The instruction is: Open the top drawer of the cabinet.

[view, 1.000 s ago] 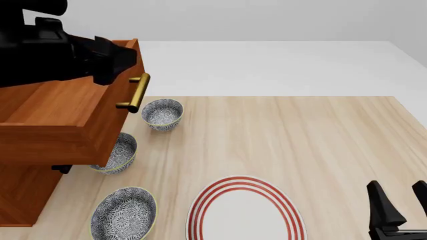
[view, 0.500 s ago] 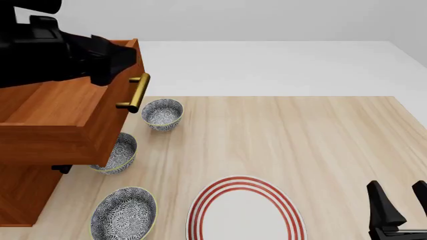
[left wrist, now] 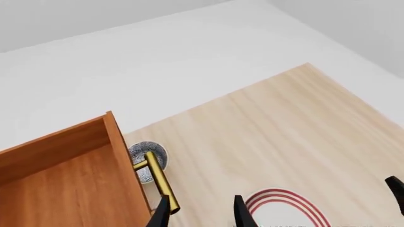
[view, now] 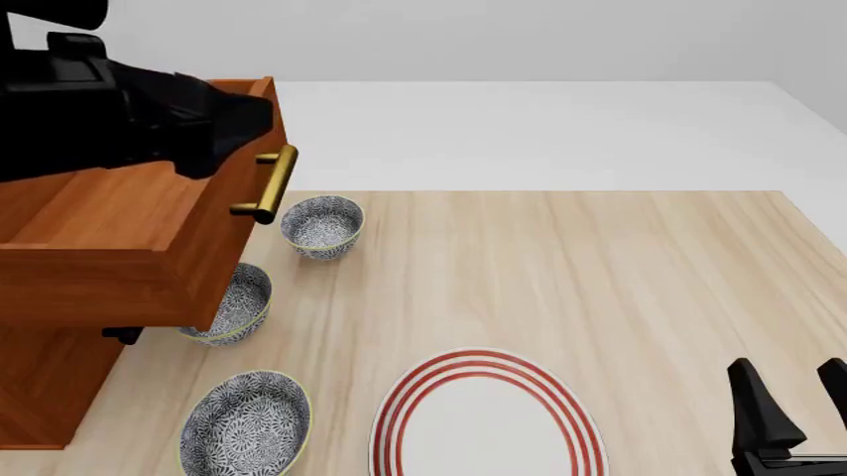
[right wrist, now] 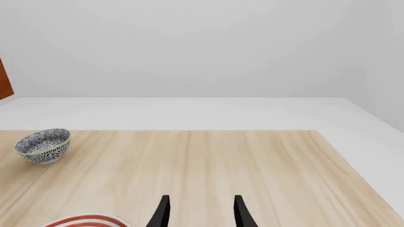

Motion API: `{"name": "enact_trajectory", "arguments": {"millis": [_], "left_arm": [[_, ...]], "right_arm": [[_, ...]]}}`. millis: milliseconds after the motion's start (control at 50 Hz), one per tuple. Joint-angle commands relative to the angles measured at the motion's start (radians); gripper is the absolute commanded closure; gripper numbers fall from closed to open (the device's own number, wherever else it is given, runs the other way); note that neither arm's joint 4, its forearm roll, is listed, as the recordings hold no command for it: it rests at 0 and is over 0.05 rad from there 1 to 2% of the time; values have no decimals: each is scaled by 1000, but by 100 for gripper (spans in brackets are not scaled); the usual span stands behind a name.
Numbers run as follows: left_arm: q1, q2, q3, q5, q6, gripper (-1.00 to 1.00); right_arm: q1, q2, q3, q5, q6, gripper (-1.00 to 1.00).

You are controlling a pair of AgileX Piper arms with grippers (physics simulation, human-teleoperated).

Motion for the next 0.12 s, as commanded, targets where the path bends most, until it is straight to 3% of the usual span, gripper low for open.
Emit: {"name": "enact_trajectory", "arguments": {"millis": [20,120], "left_arm": [[-22,-14,-1,8,-9,-100],[-32,-21,-2,11,-14,-100]], "right_arm": [[0,0,0,0,0,-100],[0,0,0,0,0,-100]]}}
